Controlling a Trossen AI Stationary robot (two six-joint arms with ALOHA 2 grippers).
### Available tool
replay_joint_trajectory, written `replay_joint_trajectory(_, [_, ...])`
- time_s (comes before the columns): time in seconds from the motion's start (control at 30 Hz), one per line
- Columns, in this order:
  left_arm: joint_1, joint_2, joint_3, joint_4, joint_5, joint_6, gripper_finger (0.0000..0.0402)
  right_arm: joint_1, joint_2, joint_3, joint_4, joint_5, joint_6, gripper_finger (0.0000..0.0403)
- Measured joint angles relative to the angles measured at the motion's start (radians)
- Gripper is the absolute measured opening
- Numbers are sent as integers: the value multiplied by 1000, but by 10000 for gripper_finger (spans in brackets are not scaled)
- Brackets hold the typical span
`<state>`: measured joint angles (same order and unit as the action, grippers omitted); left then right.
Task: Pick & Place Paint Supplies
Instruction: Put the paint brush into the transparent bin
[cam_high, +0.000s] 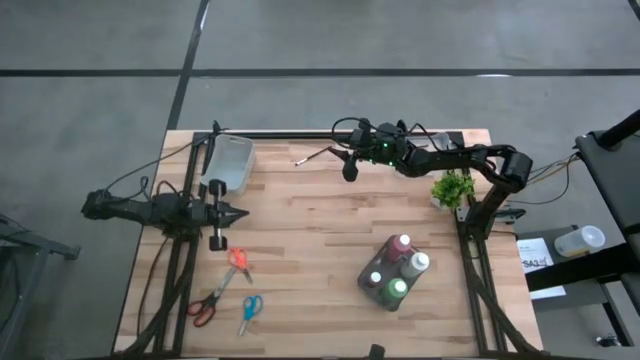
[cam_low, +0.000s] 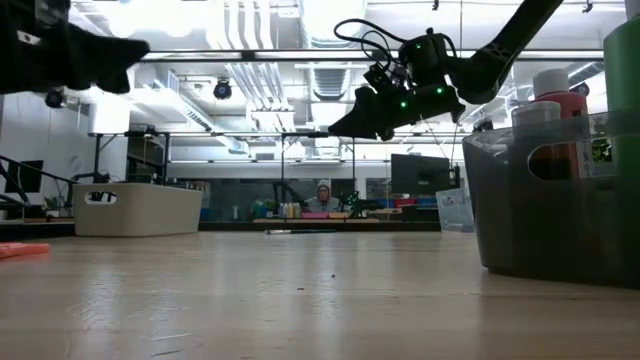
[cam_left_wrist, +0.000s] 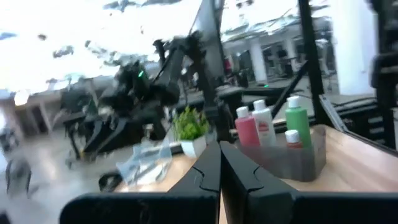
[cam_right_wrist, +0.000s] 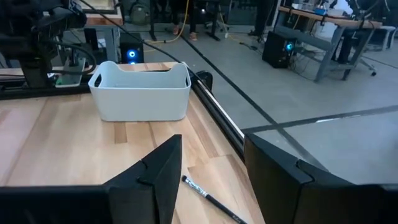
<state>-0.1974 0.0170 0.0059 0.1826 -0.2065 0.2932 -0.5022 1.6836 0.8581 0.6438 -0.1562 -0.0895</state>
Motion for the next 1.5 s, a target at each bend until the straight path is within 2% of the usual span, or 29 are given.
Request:
replay_joint_trajectory(0.17, [0,1,54,-72,-161,-116,0,0,2,0,0,0,0,170])
replay_joint_trajectory(0.37, [1,2,127,-139,-168,-114,0,0,2,0,0,0,0,170])
replay_joint_trajectory(0.53, [1,52,202,-184,-168,-86,0,0,2,0,-2,0,1,170])
replay_joint_trajectory(0.8, [1,264,356,-223,-168,-28,0,0,2,0,-5,0,3,170])
replay_joint_trajectory(1.1, [7,549,570,-394,-169,-19,0,0,3,0,-8,0,0,170])
replay_joint_trajectory(1.27, [55,647,637,-459,-185,-86,0,0,3,0,-11,0,0,170])
replay_joint_trajectory(1.5, [216,719,690,-578,-163,-272,0,0,3,0,-11,0,3,170])
